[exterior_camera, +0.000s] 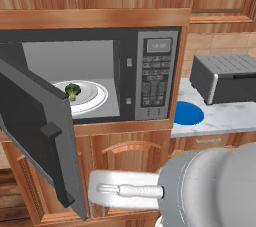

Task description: Pick the broccoli from the counter and place it in the microwave. Then turn on the microwave.

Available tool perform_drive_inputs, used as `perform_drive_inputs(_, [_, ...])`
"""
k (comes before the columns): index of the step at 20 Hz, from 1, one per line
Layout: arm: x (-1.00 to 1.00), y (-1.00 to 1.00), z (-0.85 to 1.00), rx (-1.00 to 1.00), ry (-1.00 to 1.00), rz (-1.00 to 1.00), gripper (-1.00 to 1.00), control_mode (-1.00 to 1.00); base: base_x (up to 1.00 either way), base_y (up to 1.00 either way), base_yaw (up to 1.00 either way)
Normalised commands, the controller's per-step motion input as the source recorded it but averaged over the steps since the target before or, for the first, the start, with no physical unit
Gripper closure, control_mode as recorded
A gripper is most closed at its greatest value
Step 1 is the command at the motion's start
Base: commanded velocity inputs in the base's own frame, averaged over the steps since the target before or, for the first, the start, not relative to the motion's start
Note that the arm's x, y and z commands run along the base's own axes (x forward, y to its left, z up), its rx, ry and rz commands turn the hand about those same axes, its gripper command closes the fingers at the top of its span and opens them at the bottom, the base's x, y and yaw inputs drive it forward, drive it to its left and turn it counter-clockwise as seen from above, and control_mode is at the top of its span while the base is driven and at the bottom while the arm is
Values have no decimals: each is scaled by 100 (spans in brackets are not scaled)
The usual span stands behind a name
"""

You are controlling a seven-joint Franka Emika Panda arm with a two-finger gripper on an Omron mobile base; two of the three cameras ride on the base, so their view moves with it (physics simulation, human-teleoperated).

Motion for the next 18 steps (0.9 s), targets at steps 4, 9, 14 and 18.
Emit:
perform_drive_inputs(4, [6, 19, -37, 0, 8, -6, 100, -100, 0, 0, 0])
perform_drive_inputs(9, [24, 15, -41, 1, 32, -8, 100, -100, 0, 0, 0])
perform_drive_inputs(14, [31, 15, -40, 5, 42, -6, 100, -100, 0, 0, 0])
perform_drive_inputs(18, [3, 25, -57, 1, 33, -6, 100, -100, 0, 0, 0])
